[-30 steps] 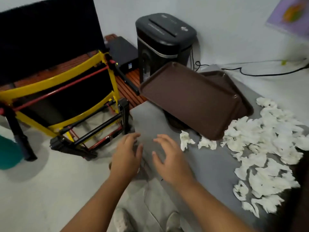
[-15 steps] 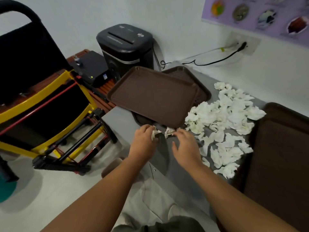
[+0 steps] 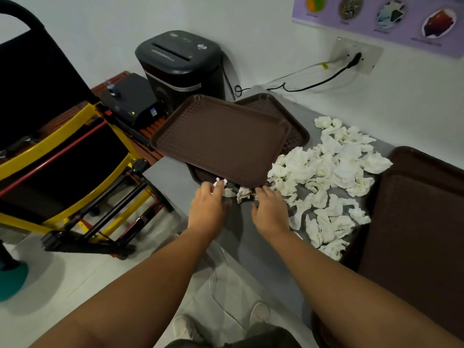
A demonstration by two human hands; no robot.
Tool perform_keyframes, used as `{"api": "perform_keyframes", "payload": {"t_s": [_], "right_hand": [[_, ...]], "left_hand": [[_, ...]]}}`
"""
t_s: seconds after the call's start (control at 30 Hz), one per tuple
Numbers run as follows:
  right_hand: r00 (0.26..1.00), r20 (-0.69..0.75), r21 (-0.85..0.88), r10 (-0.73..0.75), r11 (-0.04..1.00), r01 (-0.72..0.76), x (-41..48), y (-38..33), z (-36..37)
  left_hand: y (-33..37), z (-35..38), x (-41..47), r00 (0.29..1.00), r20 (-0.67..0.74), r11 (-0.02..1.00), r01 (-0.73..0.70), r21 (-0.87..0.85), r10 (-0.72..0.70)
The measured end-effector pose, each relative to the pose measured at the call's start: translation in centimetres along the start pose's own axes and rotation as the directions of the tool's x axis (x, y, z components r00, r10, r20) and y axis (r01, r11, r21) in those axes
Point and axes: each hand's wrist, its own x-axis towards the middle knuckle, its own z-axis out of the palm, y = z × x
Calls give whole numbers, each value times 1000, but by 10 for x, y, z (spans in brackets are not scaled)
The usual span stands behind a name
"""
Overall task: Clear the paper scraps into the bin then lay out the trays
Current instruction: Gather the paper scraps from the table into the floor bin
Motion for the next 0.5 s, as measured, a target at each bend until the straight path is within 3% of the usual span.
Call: {"api": "perform_keyframes", "payload": {"t_s": [0.3, 0.5], "right_hand": [[997, -68, -57, -40, 998, 36, 4, 16, 5], [997, -75, 17, -10, 1000, 11, 6, 17, 3]], "left_hand": [[-5, 6, 14, 996, 87, 987, 3, 159, -18], [-6, 9, 4, 995, 80, 998, -59, 6, 58]]}}
